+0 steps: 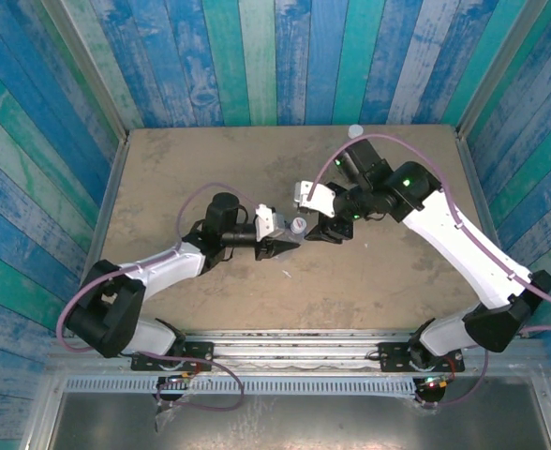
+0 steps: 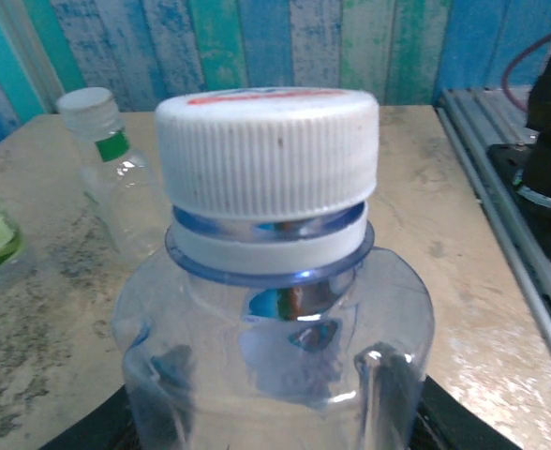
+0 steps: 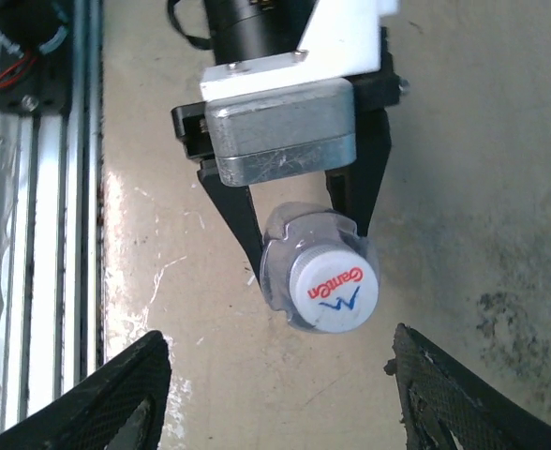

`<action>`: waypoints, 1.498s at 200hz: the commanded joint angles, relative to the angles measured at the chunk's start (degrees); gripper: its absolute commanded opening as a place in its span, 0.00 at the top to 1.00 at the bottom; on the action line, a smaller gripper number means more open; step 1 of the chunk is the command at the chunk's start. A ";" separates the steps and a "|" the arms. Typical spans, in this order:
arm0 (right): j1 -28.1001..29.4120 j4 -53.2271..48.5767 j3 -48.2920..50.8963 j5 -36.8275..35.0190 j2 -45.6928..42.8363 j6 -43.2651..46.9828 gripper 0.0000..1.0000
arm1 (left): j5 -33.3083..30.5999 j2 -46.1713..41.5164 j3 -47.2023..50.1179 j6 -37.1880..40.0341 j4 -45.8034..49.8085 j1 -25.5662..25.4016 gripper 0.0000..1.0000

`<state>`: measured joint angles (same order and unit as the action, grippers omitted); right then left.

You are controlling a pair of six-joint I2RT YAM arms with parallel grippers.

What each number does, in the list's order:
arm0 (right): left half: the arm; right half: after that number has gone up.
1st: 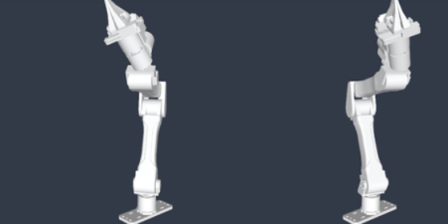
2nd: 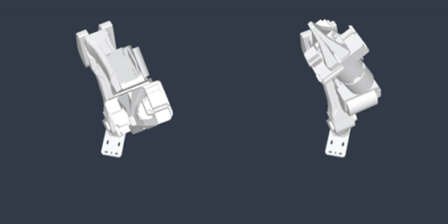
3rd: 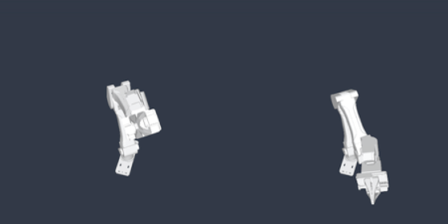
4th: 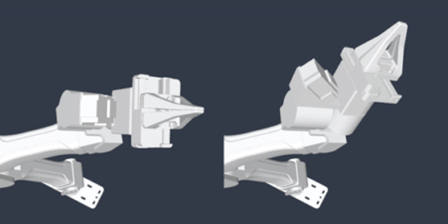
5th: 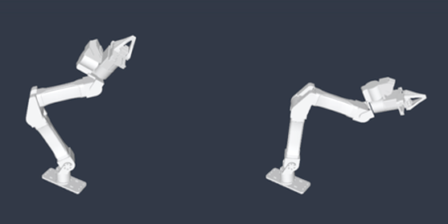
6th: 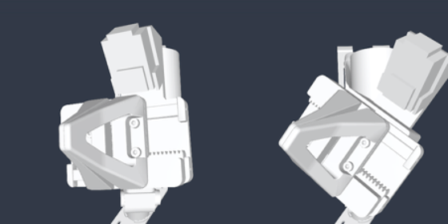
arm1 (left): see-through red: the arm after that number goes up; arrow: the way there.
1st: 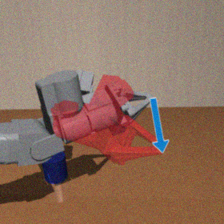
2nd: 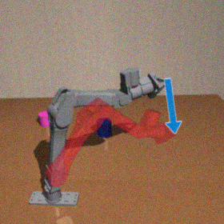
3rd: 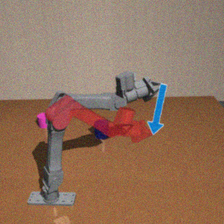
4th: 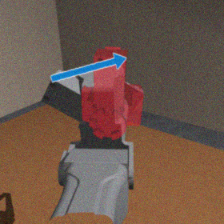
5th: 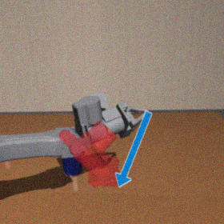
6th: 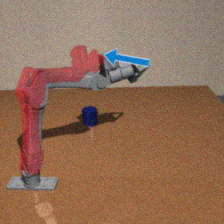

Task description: Screw on the bottle caps

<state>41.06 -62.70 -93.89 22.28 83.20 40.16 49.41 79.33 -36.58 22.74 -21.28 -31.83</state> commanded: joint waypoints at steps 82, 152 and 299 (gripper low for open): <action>0.41 -6.75 -5.15 4.06 7.57 10.64 0.47 | 5.52 -3.48 -1.56 0.54 2.63 0.11 0.53; 1.04 -6.56 -5.25 3.94 10.91 9.23 0.57 | 5.79 -3.32 -2.20 1.45 4.57 0.09 0.53; 1.04 -4.62 -5.61 0.30 11.92 7.48 0.62 | 5.62 -3.61 -1.84 2.04 5.28 0.10 0.52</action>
<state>41.63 -67.11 -98.48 22.81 94.87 48.27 53.89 78.98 -37.26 23.99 -15.38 -31.70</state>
